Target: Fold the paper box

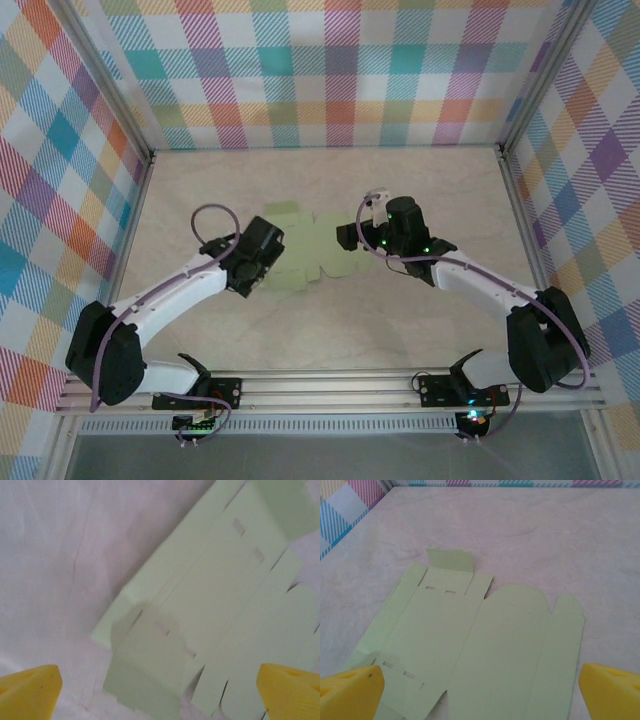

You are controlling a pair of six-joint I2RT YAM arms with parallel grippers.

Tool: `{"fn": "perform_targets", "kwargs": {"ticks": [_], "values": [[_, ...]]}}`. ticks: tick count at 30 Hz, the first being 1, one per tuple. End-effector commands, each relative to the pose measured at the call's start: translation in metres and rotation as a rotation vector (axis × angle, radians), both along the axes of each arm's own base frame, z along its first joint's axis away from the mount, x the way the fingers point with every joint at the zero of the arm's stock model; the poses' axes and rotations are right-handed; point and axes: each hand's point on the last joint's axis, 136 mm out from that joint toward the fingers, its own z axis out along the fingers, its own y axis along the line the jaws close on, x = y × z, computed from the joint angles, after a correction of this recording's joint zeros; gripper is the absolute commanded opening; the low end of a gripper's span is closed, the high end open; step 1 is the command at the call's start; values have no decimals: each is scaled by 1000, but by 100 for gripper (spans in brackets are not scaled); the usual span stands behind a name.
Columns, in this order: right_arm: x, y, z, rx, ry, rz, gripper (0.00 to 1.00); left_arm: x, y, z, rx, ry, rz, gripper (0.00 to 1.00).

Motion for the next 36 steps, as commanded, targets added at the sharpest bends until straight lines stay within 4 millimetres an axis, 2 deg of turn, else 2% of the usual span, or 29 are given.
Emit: {"fn": "perform_targets", "kwargs": {"ticks": [1,4,7,12,14,17,20,25,36], "values": [[5,-9,-9,60,141,-112,100,27,32,25,275,-26,-255,100],[3,-6,-17,135,230,-117,100,44,36,23,403,-12,-416,100],[-1,1,-23,173,284,-87,100,58,35,16,497,12,-507,100],[-8,3,-29,195,322,-78,100,80,29,-19,542,141,-644,100],[-9,3,-30,193,322,-77,100,86,28,-38,472,191,-663,100],[-10,1,-31,190,324,-80,100,96,18,-62,324,203,-707,86],[-12,1,-31,192,326,-82,100,99,5,-72,242,193,-772,75],[-13,-3,-33,187,322,-96,100,101,7,-89,173,204,-756,62],[-11,-4,-34,182,322,-105,100,102,-5,-92,32,139,-740,32]]}}
